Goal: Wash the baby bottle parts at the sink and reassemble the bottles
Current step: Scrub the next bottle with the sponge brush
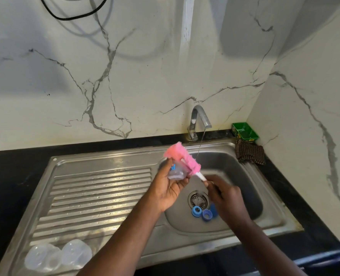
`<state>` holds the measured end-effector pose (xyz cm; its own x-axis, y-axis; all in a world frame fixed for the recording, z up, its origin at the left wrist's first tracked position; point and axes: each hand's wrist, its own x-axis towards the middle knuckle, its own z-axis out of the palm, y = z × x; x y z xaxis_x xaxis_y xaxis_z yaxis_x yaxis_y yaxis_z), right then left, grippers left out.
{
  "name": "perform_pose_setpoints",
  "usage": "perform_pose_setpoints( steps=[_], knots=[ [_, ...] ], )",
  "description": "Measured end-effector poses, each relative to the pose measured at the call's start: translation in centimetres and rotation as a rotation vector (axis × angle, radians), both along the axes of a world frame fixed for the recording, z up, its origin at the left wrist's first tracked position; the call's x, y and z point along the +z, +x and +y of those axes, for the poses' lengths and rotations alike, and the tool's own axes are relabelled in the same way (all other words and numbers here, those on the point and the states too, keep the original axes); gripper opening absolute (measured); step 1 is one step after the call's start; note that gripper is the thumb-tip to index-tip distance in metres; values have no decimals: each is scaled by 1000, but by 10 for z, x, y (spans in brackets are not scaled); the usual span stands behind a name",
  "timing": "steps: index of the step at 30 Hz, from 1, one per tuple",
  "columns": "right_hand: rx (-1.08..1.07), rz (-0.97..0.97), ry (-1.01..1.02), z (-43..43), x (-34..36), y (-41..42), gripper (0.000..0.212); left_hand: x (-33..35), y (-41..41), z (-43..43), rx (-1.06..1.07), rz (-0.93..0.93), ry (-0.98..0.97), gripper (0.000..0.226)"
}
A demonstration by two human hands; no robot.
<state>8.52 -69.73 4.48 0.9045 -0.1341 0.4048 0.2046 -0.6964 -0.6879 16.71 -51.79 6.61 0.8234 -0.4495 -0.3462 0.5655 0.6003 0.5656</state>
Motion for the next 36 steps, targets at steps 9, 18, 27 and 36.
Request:
perform_pose_setpoints(
  steps=[9,18,27,36],
  knots=[
    [-34,18,11,3,-3,-2,9,-4,0,6,-13,43,18,36],
    [-85,57,42,8,-5,-6,7,-4,-1,7,-20,-26,57,65],
    [4,67,5,10,-5,-14,8,-4,0,6,4,-110,41,71],
    [10,66,-46,9,-1,-14,9,-4,-2,5,-8,-59,112,40]
  ],
)
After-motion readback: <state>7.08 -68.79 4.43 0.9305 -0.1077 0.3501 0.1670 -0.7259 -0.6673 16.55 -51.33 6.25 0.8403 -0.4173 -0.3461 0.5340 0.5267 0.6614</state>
